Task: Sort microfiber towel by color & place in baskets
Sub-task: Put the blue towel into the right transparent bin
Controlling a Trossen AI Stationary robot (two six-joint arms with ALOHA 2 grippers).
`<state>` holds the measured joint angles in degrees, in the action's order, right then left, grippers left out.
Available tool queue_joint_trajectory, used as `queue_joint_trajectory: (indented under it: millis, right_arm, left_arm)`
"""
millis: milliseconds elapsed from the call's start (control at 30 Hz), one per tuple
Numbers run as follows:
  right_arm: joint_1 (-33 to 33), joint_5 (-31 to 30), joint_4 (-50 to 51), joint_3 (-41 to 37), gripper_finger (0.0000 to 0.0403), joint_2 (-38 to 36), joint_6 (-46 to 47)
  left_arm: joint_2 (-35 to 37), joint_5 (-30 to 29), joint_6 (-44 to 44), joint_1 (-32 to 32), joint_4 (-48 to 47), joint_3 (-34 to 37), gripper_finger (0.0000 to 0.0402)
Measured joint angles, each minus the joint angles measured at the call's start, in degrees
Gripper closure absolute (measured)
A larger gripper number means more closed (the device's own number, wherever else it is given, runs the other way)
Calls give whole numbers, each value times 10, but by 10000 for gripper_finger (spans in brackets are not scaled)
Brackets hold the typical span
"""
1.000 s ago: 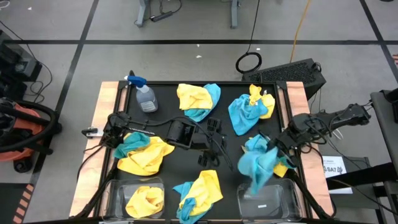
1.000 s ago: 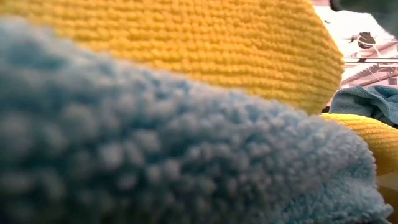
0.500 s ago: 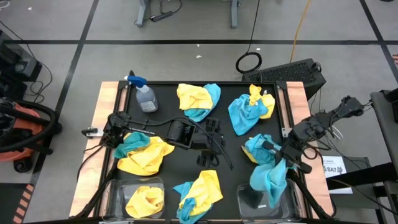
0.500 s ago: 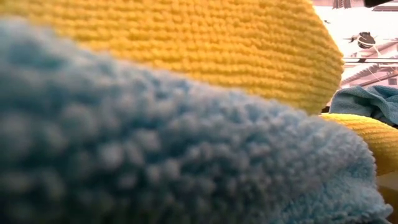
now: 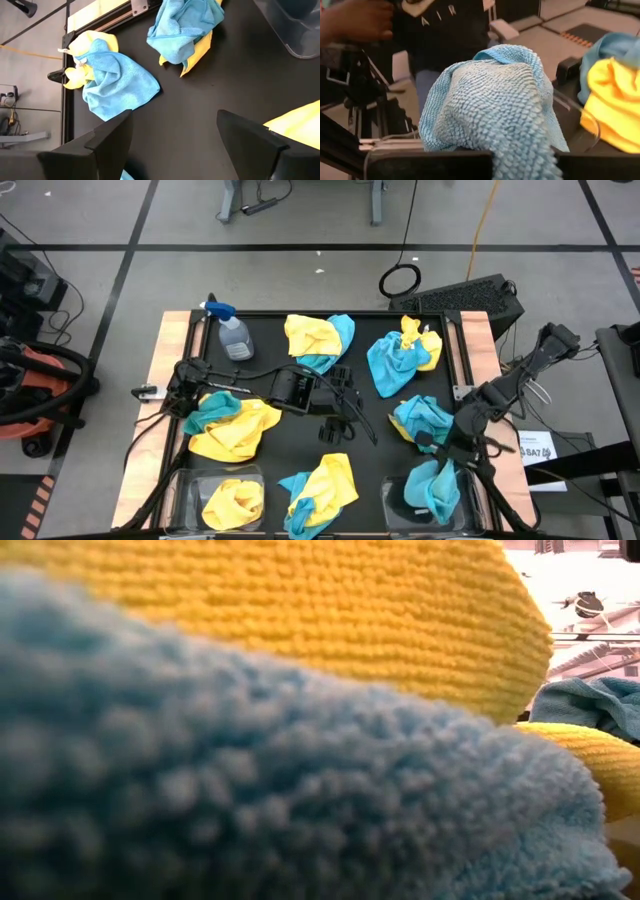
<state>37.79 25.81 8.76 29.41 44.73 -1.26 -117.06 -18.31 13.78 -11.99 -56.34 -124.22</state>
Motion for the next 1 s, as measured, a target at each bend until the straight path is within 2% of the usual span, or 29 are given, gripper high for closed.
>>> queue_joint_trajectory:
  millis: [367,1000]
  right_arm:
    - [47,-10,-54,0,402,112,-16]
    - [89,-81,-115,0,402,281,-16]
  left_arm:
    - [0,0,0,1,1,0,107]
    - [0,-2,-15,18,0,0,107]
